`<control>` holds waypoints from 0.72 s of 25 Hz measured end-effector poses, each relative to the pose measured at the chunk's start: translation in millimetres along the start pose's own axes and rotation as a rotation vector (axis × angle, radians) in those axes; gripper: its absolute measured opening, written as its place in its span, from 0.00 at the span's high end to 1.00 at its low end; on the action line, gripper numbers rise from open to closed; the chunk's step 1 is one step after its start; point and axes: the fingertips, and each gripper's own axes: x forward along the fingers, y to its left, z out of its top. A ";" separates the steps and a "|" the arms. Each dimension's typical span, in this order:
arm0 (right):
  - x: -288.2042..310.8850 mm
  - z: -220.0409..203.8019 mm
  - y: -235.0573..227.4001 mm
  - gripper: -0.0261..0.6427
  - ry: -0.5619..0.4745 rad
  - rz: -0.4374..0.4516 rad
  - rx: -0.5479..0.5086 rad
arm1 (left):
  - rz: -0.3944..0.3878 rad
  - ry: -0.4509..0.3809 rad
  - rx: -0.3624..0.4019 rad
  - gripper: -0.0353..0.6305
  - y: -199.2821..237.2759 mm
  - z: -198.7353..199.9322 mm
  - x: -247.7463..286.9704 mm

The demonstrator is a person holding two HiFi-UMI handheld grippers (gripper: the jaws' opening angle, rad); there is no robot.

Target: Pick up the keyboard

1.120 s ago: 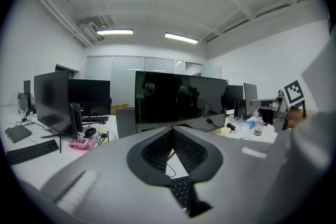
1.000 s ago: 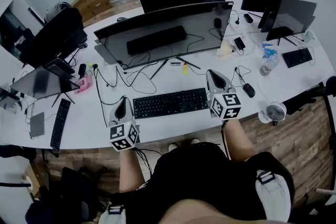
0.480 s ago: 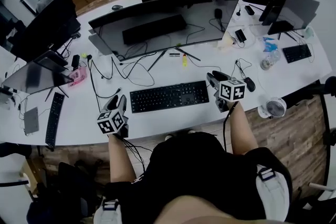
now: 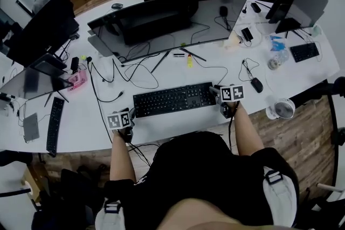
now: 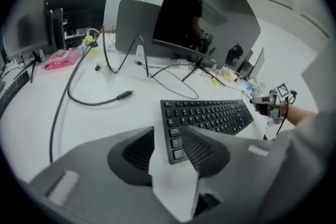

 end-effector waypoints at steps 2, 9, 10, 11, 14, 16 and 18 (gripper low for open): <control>7.2 -6.7 -4.5 0.81 0.029 0.008 0.013 | -0.037 0.019 -0.038 0.69 3.0 -7.4 11.1; 19.4 -12.7 -4.8 0.78 0.020 0.068 0.090 | -0.172 0.046 -0.177 0.69 5.9 -23.0 34.0; 19.4 -12.1 -5.2 0.78 0.015 0.071 0.097 | -0.188 0.045 -0.187 0.69 5.0 -22.2 36.2; 19.6 -11.8 -5.4 0.78 0.014 0.070 0.095 | -0.203 0.043 -0.195 0.69 3.9 -21.1 37.9; 20.6 -11.8 -6.5 0.79 0.017 0.043 0.057 | -0.235 0.045 -0.196 0.69 -1.4 -18.4 41.4; 20.9 -11.6 -7.1 0.78 0.024 0.019 0.023 | -0.242 0.054 -0.177 0.69 -4.3 -16.8 43.0; 20.9 -11.6 -7.1 0.78 0.033 0.005 -0.001 | -0.241 0.067 -0.152 0.69 -5.9 -15.8 44.3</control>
